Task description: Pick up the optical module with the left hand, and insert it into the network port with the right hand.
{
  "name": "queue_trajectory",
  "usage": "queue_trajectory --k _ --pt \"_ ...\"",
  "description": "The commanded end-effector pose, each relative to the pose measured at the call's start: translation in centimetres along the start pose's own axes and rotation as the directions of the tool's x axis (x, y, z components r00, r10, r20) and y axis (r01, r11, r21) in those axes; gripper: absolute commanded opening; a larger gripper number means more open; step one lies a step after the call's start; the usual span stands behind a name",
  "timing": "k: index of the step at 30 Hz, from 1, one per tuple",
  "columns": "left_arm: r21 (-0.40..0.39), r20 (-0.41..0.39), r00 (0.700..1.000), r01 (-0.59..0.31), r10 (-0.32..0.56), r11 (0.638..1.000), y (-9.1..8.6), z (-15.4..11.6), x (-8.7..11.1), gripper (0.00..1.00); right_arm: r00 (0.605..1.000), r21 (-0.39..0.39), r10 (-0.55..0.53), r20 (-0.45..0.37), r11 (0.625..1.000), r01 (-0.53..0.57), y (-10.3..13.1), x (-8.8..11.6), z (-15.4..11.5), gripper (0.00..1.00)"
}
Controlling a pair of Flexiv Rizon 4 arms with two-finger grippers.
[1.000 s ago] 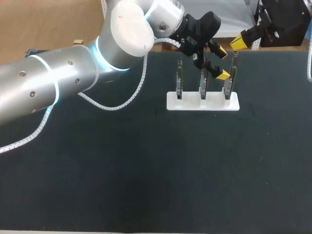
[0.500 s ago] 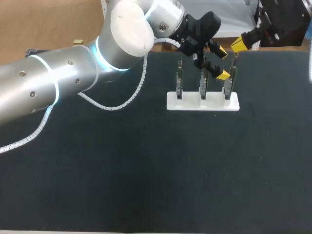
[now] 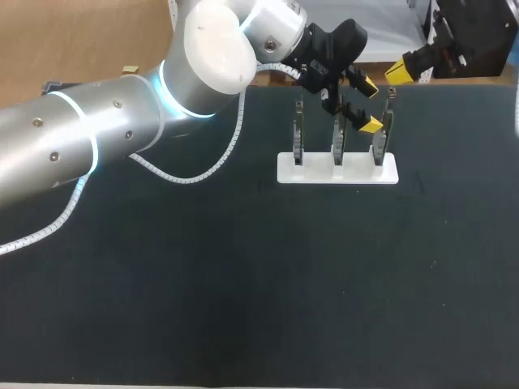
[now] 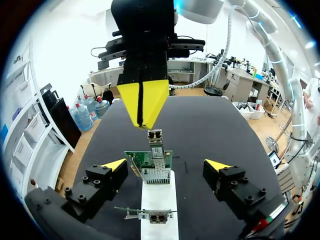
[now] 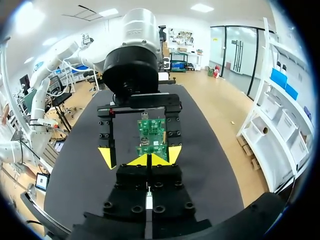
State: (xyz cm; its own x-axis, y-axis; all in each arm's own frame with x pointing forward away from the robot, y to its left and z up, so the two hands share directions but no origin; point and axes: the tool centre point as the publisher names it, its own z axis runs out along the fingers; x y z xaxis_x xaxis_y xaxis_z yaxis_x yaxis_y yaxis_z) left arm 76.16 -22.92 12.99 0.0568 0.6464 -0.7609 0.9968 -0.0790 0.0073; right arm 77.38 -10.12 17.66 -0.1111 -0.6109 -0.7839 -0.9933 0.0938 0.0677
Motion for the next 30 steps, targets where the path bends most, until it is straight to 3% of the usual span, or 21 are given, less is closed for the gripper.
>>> queue_trajectory --k 1,30 --pt "-0.001 -0.004 1.000 0.002 -0.002 1.000 -0.1 0.0 -0.1 1.00 1.000 0.005 0.005 -0.001 1.000 -0.005 0.3 0.1 0.1 0.00" --pt "-0.001 -0.004 1.000 0.002 -0.002 1.000 -0.1 0.0 -0.1 1.00 0.998 -0.020 0.055 -0.026 0.998 -0.055 0.1 2.1 1.3 0.00"
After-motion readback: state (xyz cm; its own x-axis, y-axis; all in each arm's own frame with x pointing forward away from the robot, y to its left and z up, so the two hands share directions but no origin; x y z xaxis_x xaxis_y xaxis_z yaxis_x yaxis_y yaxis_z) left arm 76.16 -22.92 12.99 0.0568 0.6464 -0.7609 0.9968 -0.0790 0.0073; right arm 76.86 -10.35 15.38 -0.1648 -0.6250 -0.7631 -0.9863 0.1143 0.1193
